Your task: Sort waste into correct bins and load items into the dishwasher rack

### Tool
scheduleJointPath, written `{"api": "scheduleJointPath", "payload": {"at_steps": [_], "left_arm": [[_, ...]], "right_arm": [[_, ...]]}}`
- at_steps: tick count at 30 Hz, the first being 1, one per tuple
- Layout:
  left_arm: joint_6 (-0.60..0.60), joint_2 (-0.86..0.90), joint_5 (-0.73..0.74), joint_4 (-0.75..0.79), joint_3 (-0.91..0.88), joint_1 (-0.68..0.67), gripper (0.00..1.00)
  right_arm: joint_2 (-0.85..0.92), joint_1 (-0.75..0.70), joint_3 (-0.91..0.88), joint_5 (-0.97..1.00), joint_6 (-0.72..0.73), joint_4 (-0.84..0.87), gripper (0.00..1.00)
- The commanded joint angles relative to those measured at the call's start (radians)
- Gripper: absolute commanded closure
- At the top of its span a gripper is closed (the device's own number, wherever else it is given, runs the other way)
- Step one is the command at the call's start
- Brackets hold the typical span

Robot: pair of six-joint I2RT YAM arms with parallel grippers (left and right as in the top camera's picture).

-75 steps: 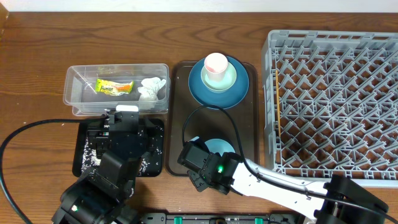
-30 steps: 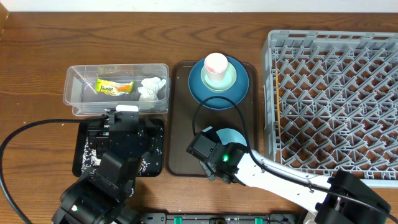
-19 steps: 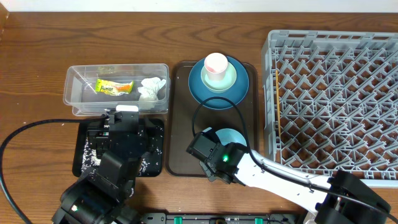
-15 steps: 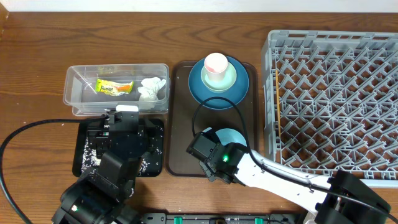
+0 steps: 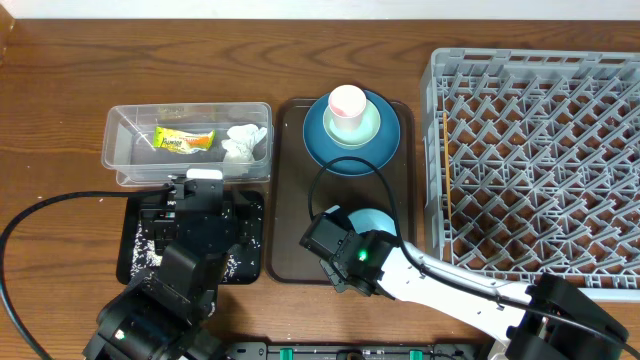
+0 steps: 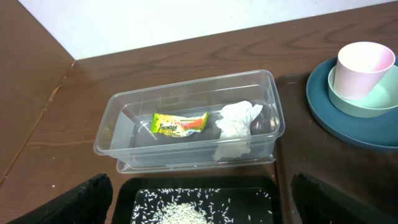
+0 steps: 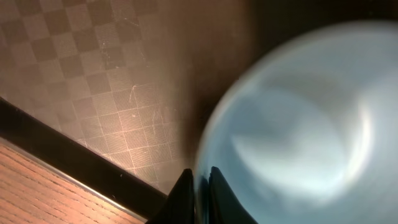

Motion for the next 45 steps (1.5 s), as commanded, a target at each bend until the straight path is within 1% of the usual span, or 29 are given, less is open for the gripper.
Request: {"api": "scheduleJointPath", "payload": {"at_steps": [1, 2, 5, 12, 13, 14, 15, 16, 25, 30, 35, 40, 44, 45], "left_arm": [[-0.016, 0.001, -0.023, -0.001, 0.029, -0.002, 0.05], [-0.016, 0.001, -0.023, -0.001, 0.029, -0.002, 0.05], [-0.016, 0.001, -0.023, -0.001, 0.029, -0.002, 0.05], [-0.016, 0.001, -0.023, -0.001, 0.029, -0.002, 0.05], [-0.016, 0.001, -0.023, -0.001, 0.029, -0.002, 0.05], [-0.016, 0.001, -0.023, -0.001, 0.029, -0.002, 0.05], [-0.016, 0.001, -0.023, -0.001, 0.029, -0.002, 0.05], [-0.016, 0.001, -0.023, -0.001, 0.029, -0.002, 0.05], [-0.016, 0.001, -0.023, -0.001, 0.029, -0.002, 0.05], [-0.016, 0.001, -0.023, -0.001, 0.029, -0.002, 0.05], [-0.016, 0.001, -0.023, -0.001, 0.029, -0.002, 0.05], [-0.016, 0.001, -0.023, -0.001, 0.029, -0.002, 0.05], [-0.016, 0.001, -0.023, -0.001, 0.029, -0.002, 0.05], [-0.016, 0.001, -0.023, -0.001, 0.029, -0.002, 0.05]], "right_arm": [[0.006, 0.006, -0.009, 0.006, 0.000, 0.001, 0.94], [0.006, 0.006, -0.009, 0.006, 0.000, 0.001, 0.94], [0.006, 0.006, -0.009, 0.006, 0.000, 0.001, 0.98], [0.006, 0.006, -0.009, 0.006, 0.000, 0.004, 0.98], [0.006, 0.006, -0.009, 0.002, 0.000, 0.005, 0.90], [0.006, 0.006, -0.009, -0.005, -0.001, 0.006, 0.84], [0.006, 0.006, -0.009, -0.010, 0.000, 0.008, 0.87], [0.006, 0.006, -0.009, -0.013, 0.000, 0.006, 0.99], [0.006, 0.005, -0.008, -0.014, 0.000, 0.007, 0.99], [0.006, -0.005, 0.033, -0.020, 0.000, -0.001, 0.99], [0.006, -0.060, 0.089, -0.088, -0.042, -0.016, 0.99], [0.006, -0.143, 0.092, -0.055, -0.042, -0.081, 0.99], [0.006, -0.209, 0.089, -0.045, -0.135, -0.085, 0.99], [0.006, -0.219, 0.089, -0.045, -0.139, -0.085, 0.99]]}}
